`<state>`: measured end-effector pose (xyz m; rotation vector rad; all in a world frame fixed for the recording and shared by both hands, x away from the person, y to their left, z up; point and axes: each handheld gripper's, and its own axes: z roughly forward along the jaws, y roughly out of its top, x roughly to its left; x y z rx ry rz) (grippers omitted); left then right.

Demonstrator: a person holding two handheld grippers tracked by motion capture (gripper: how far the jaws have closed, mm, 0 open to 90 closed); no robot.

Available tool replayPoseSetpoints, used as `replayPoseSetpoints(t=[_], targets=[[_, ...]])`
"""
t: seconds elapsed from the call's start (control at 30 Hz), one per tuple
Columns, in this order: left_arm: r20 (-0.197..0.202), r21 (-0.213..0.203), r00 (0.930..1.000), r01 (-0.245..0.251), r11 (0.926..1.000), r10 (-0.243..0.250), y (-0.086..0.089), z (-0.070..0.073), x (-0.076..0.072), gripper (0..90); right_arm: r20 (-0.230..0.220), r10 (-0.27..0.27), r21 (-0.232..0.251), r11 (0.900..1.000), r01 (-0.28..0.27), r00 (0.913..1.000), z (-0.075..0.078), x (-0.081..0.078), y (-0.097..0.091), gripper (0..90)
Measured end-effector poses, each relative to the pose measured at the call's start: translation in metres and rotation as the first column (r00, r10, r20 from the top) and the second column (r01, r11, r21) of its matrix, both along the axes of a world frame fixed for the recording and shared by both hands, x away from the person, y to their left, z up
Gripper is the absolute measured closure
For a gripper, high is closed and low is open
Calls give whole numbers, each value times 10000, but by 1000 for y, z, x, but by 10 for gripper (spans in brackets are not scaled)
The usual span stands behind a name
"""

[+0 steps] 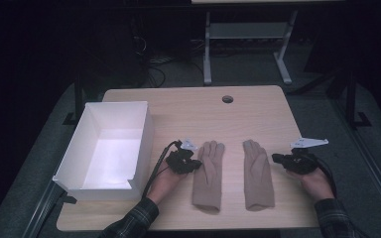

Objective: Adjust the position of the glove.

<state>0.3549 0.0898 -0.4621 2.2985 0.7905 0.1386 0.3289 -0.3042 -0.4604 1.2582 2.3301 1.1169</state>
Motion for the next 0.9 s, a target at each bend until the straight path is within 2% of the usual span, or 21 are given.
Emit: replayPoseSetpoints(t=[0.07,0.2,0.47,0.6,0.9], targets=[[23,40,10000,7,10000,-7,0,0,0,869,-69,374,30,9993,-374,9993,0,-6,3,900],[11,22,10000,-13,10000,13,0,0,0,870,-272,742,-21,9972,-743,9969,-3,-15,9,899],[-93,-188,9998,-203,9996,201,1,0,0,880,-534,1135,-77,9934,-1141,9921,-9,-10,22,900],[-333,-518,9987,-396,9979,379,3,-1,1,882,-483,1379,-69,9903,-1384,9893,-9,-9,29,899],[-453,-599,9982,-424,9973,397,4,-1,2,882,-604,1893,10,9819,-1896,9801,-8,-11,47,899]])
